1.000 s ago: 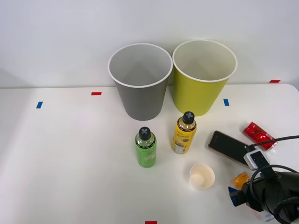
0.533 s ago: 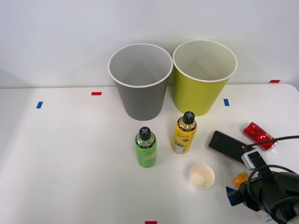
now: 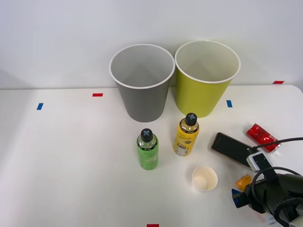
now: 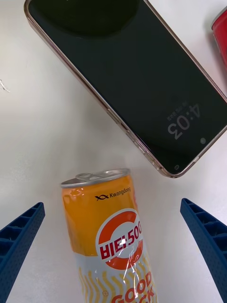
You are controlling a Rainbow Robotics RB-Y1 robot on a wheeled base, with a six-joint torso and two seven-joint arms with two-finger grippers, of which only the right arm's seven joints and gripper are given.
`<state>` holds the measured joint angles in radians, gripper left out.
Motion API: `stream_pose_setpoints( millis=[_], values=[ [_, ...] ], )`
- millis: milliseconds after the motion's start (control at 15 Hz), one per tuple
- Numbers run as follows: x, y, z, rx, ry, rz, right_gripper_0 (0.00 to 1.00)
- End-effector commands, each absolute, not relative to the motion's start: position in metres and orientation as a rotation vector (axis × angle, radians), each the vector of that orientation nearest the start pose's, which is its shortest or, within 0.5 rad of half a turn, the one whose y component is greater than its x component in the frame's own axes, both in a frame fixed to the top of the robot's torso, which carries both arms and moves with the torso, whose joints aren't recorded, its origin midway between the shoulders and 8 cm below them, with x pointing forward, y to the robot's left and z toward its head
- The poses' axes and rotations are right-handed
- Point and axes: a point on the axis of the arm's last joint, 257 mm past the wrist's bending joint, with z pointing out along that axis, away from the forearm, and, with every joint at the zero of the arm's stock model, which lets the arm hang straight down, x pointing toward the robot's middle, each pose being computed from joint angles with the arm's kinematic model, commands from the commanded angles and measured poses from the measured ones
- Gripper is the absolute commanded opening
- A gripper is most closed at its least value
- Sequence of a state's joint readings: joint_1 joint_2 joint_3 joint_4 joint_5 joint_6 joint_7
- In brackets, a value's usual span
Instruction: Put cans in the gray bin, plastic bottles in the light green bin
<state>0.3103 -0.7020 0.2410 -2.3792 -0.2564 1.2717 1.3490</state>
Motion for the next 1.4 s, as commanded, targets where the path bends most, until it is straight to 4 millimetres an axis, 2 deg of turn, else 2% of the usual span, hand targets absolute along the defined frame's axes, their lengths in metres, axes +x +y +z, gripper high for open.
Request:
stream_pose_setpoints(
  millis=[67, 333, 800, 867, 933, 1000, 1067, 1400],
  values=[
    [0.325, -0.28, -0.314, -0.421, 2.499, -0.171, 1.0],
    [0.328, -0.282, -0.321, -0.398, 2.511, -0.181, 1.0],
    [0.327, -0.282, -0.323, -0.409, 2.512, -0.189, 1.0],
    [0.326, -0.282, -0.323, -0.414, 2.512, -0.189, 0.92],
    [0.326, -0.282, -0.323, -0.416, 2.513, -0.19, 0.44],
    [0.325, -0.283, -0.324, -0.413, 2.514, -0.191, 0.05],
    [0.325, -0.284, -0.324, -0.415, 2.514, -0.199, 0.0],
    [0.32, -0.285, -0.33, -0.444, 2.513, -0.245, 0.0]
  ],
)
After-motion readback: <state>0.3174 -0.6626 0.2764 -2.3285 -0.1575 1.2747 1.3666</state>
